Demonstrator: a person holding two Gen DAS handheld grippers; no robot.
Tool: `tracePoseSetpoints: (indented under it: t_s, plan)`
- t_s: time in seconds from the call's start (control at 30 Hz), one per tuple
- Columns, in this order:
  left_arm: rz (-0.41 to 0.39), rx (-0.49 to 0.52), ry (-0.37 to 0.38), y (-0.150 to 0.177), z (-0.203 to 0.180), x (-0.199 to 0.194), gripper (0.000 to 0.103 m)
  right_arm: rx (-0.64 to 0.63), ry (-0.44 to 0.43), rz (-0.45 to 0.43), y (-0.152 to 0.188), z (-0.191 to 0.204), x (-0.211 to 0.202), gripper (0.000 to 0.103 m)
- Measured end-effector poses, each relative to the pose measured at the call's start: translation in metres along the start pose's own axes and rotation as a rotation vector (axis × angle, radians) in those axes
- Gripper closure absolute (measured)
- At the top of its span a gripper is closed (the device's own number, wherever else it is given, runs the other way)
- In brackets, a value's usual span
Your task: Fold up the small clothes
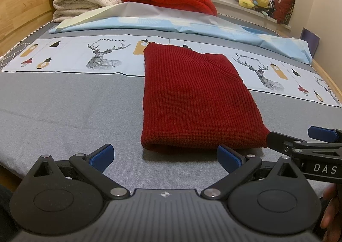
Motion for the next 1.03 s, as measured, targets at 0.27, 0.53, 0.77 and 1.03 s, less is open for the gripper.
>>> tracePoseSetpoints:
  t_s: [0.27,0.53,0.77,1.03]
  plan:
    - [0.002,0.000,0.002,0.0006,-0.0004,0.0006,0.001,0.001,0.001,0.002,0.0007,-0.0003,0.0007,0.001]
    - [0.003,0.000,0.002,0.0006,-0.0009,0.0004,0.001,0.003,0.001,0.005,0.0019,0.0000,0.0011,0.001]
    - [0.003,0.000,0.004,0.0023,-0.0015,0.0014,0.001,0.004,0.002,0.007,0.0031,0.0003,0.0017,0.001]
    - [0.006,-0.001,0.004,0.0031,-0.0021,0.0017,0.001,0.003,0.002,0.008,0.0038,-0.0001,0.0017,0.001]
Point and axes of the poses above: each gripper's, at about its wrist camera, not at the fingertips, and x roughly the way its jaws point, z to its left, y to its underside, the point moved 3 cm from there along x, roughly the way its jaws point, and after that the axes turned 4 degrees about y, right-handed, at the moved point
